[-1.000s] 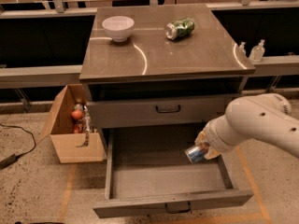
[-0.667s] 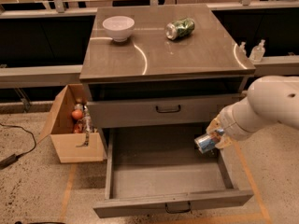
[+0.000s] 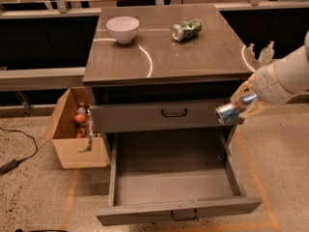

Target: Pick redbull can from middle drawer and place on counter

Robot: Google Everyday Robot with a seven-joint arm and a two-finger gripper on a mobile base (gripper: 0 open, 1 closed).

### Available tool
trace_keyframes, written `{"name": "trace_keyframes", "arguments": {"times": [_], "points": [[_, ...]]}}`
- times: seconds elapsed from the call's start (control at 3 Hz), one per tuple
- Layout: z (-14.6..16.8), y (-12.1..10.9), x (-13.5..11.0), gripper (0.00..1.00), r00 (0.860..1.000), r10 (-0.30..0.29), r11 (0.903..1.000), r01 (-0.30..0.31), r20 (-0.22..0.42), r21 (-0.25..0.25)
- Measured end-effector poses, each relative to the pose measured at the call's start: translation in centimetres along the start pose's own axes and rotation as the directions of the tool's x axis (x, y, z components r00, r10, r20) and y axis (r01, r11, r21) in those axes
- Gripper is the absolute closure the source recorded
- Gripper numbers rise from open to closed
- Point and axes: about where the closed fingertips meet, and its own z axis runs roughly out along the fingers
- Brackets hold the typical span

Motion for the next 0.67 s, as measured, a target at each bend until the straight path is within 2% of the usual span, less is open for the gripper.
{"name": "trace_keyframes", "arguments": {"times": [0.33,0.67], "points": [[-3.1,-4.7,1.1,1.0,0.998,-0.055,0.9931,0.056,-0.01,0.103],[-6.0,-10.6,1.7,1.0,0.989,-0.142,0.9611,0.149,-0.044,0.233]]}}
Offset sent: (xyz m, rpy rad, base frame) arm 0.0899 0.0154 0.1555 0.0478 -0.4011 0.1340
